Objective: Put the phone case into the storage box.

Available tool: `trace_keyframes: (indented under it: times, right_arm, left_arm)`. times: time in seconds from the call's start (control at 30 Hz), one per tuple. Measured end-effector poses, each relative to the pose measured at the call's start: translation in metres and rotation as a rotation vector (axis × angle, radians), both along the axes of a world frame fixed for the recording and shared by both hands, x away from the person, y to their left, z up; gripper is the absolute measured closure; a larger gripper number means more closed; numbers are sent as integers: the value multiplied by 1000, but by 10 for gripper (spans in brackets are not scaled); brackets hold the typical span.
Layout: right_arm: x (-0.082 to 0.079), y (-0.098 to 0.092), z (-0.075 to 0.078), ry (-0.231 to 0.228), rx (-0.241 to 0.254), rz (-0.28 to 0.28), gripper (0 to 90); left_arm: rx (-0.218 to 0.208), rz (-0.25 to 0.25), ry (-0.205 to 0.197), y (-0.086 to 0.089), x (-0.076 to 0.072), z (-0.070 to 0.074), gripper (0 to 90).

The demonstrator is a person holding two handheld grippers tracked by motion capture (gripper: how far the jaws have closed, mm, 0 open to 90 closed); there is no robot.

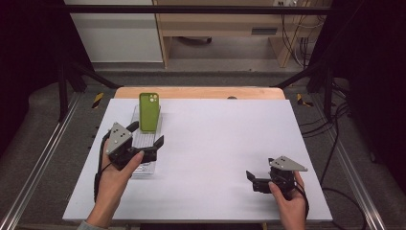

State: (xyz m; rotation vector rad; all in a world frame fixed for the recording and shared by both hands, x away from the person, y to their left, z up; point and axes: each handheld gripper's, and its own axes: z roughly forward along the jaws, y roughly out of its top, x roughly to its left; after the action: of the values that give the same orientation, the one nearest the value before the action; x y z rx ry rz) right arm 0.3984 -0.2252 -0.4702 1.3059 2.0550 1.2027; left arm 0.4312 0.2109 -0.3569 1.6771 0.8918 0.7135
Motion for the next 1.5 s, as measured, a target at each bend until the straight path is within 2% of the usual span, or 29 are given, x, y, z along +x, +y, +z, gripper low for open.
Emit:
trace_keyframes:
  times: [0.2,0.3,0.47,0.57,0.87,1.03,1.23,1.37,1.5]
  right_arm:
    - [0,1,0,0,-3,1,41]
    - [0,1,0,1,-4,1,41]
    - [-1,0,0,-5,0,-2,41]
    - [0,1,0,-2,0,-1,41]
    - [0,2,-1,-3,-3,2,41]
    - [0,1,-1,-1,-3,-3,41]
    - [0,2,-2,-2,-10,-5,41]
    - [1,2,-2,-1,-13,-6,41]
    - [1,1,-2,0,-11,-7,41]
  left_arm:
    - [8,-5,-22,7,-8,-2,36]
    - [10,8,-27,11,-10,-2,35]
    - [3,13,-43,20,-15,-1,35]
    - [-19,3,-54,25,-16,-1,34]
    - [3,39,-71,41,-23,-7,33]
    - [-25,33,-84,48,-27,-9,33]
    - [-29,26,-111,54,-32,-12,30]
    - [-19,24,-110,57,-35,-16,28]
    - [-29,27,-100,60,-36,-21,28]
